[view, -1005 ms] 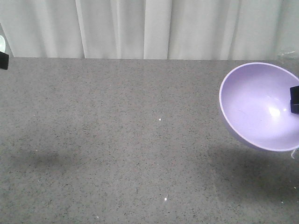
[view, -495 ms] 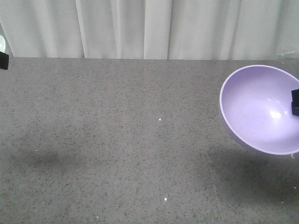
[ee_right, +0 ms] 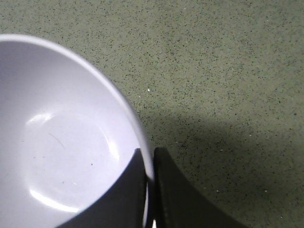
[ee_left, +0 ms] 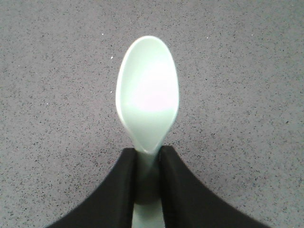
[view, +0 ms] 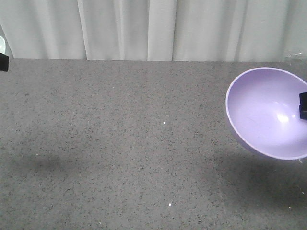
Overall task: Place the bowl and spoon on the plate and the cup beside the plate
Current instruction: 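Lift the bowl by its rim with the right gripper, then drive the base along the counter toward the light blue plate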
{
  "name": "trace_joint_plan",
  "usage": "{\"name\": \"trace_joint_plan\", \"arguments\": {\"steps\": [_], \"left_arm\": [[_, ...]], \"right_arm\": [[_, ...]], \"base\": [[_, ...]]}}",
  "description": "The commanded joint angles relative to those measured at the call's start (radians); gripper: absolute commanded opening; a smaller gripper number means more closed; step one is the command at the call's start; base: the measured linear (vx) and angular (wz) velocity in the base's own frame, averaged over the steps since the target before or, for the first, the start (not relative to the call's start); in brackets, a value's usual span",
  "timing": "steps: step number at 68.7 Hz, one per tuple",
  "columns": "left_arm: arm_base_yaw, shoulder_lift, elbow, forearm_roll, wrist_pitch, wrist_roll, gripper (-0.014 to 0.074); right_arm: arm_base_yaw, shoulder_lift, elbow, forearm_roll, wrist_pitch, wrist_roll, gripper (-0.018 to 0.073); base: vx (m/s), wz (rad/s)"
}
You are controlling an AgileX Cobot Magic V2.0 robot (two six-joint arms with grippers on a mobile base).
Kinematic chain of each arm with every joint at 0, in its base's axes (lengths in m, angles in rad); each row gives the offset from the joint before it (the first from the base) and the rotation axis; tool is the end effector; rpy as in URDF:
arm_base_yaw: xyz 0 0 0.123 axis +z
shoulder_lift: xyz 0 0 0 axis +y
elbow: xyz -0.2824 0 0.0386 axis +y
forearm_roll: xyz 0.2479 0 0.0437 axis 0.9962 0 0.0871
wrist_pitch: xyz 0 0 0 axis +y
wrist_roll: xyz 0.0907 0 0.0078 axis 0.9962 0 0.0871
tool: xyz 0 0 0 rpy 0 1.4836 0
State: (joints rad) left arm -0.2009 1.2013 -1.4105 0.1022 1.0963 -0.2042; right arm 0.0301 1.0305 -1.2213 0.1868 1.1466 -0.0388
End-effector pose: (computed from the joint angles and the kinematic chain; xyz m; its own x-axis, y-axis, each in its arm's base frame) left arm 0.2277 -0.0379 0.4295 -0.7142 -0.0139 -0.6999 0.0250 0.9987 -0.0453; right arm 0.1807 0.0209 0.4068 -0.7636 0.0153 -0.6455 -0.1102 0.9820 0.1537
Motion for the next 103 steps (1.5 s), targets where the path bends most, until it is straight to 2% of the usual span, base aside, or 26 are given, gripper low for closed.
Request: {"name": "trace_joint_plan", "arguments": {"steps": [1,103], "left_arm": [[-0.004,-0.02,-0.024,0.006,-0.053,0.0,-0.0006],[-0.004,-0.02,-0.024,0.006,-0.053,0.0,-0.0006]], "right_arm": [[-0.006,-0.012,-0.03,0.012,-0.047,-0.01,-0.0006],[-0.006,-0.014,-0.03,0.013,-0.048,-0.01,-0.0006]], "base": [[0.0,0.0],[0.0,0.0]]}}
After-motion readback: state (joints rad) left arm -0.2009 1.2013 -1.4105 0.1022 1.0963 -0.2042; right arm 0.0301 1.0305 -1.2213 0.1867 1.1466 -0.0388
